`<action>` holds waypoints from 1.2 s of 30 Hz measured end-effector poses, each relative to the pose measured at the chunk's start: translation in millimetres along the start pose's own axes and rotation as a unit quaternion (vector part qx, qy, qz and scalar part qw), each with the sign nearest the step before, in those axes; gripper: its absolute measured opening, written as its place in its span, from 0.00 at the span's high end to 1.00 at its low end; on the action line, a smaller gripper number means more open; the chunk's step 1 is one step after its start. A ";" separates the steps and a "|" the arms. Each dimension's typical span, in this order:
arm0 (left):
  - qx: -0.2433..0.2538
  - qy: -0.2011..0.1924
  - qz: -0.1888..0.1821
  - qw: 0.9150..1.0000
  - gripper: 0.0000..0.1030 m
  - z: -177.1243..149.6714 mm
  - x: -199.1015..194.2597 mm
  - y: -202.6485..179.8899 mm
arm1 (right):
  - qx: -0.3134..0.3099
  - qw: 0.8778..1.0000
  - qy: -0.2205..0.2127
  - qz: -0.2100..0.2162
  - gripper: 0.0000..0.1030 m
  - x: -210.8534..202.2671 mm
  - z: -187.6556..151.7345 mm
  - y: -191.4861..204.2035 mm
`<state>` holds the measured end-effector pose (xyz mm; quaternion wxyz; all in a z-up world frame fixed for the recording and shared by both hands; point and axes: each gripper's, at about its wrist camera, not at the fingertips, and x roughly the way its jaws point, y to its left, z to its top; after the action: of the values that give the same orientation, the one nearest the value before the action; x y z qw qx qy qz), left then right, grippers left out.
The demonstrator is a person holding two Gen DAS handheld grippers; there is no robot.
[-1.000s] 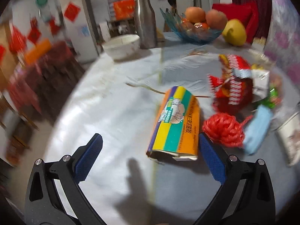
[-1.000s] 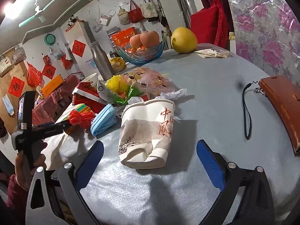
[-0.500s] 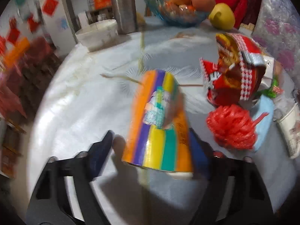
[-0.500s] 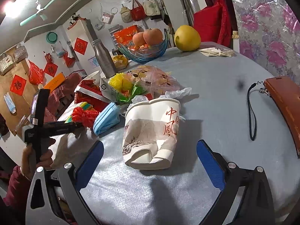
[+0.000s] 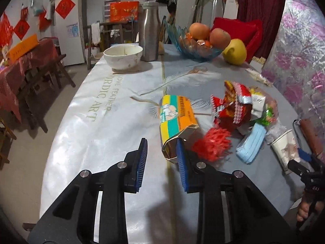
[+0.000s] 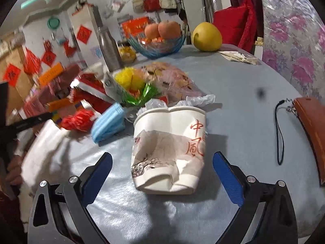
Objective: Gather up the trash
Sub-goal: 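Close the left tool on the orange snack box while the right tool grips the paper cup, then lift the snack box with the left tool toward the red basket while the right tool lifts the cup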
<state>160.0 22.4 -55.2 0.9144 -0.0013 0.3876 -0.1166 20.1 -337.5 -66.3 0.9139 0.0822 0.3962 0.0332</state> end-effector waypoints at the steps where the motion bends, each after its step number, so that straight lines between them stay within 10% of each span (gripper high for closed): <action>1: 0.000 0.004 -0.002 1.000 0.70 -2.0 3.2 0.4 | -0.008 1.000 0.005 -0.007 0.06 3.5 0.9 3.1; 16: -0.007 0.048 -0.053 0.997 0.08 -1.4 29.2 -8.2 | -0.010 1.000 0.027 -0.005 0.06 22.7 6.4 2.6; 23: -0.050 0.087 -0.074 0.992 0.10 28.8 62.7 -11.8 | -0.008 1.000 0.028 0.002 0.06 23.6 6.5 2.5; 28: -0.031 0.110 -0.058 0.992 0.45 40.6 91.7 -25.5 | -0.009 1.000 0.028 0.000 0.06 23.5 6.3 4.1; 33: -0.018 0.092 -0.066 0.993 0.50 30.8 80.9 -27.1 | -0.012 1.000 0.025 -0.001 0.06 23.8 8.4 5.8; 36: -0.024 0.074 -0.066 0.995 0.51 28.8 65.9 -18.9 | -0.017 1.000 0.018 0.002 0.23 22.3 8.7 6.4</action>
<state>220.8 -12.6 -80.1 0.8730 -0.0400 0.4563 -0.1676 41.7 -329.4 -75.3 0.9076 0.0670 0.4121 0.0431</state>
